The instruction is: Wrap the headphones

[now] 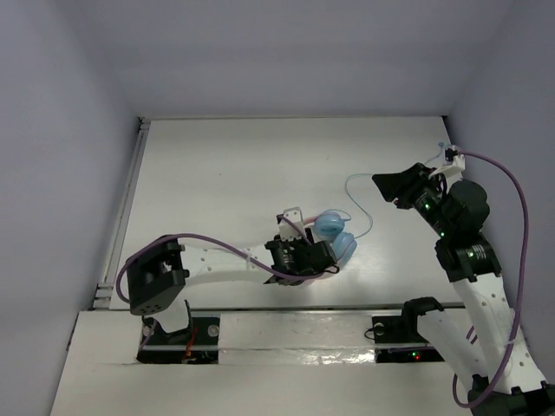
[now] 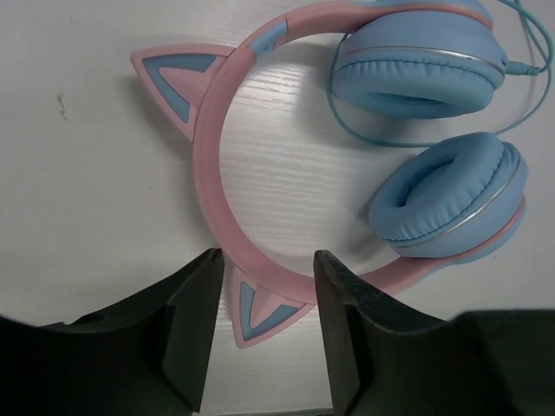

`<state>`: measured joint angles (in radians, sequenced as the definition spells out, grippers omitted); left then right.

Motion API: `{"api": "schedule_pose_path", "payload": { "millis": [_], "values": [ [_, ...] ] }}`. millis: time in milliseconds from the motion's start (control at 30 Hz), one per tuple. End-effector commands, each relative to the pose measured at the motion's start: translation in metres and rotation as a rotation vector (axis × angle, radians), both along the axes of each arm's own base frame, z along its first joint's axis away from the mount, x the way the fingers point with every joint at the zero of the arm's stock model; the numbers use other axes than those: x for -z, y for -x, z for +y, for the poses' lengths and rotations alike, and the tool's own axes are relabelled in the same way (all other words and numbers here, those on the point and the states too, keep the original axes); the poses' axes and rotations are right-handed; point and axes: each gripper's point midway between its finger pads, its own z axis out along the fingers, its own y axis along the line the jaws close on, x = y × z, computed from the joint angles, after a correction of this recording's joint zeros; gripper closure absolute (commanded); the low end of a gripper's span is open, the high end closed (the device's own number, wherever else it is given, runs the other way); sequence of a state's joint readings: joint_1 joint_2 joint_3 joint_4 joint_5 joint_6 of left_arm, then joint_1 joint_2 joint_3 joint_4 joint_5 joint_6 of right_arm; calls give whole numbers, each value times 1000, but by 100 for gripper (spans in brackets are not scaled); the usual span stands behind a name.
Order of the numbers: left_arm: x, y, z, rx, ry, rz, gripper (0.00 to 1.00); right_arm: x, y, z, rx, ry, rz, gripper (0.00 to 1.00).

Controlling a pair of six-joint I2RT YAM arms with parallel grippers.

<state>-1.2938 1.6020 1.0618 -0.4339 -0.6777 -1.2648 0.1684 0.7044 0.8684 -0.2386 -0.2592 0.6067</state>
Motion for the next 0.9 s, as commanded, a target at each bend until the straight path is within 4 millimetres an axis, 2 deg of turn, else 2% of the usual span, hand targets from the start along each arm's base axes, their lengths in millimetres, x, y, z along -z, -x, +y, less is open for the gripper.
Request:
{"api": "schedule_pose_path", "payload": {
  "millis": [0,133,167,200,333,533,767,867],
  "values": [
    [-11,-11,10,-196,79,-40,55,-14,7,5,-44,-5,-65,48],
    [-1,-16,15,-253,106,-11,54,-11,12,9,-76,-9,-60,47],
    [-2,-26,13,-276,149,-5,54,-10,13,9,-77,-10,-60,47],
    [7,-26,18,-275,143,8,54,-9,13,9,-77,-10,-60,47],
    [17,-26,11,-266,171,43,54,-11,17,14,-99,-11,-64,47],
    [39,-20,32,-324,100,85,55,-7,16,15,-100,-9,-60,47],
    [60,-13,37,-342,53,127,56,-4,16,16,-105,-12,-56,47],
    [63,-22,37,-351,54,121,56,-3,18,18,-119,-11,-58,47]
  ]
}}
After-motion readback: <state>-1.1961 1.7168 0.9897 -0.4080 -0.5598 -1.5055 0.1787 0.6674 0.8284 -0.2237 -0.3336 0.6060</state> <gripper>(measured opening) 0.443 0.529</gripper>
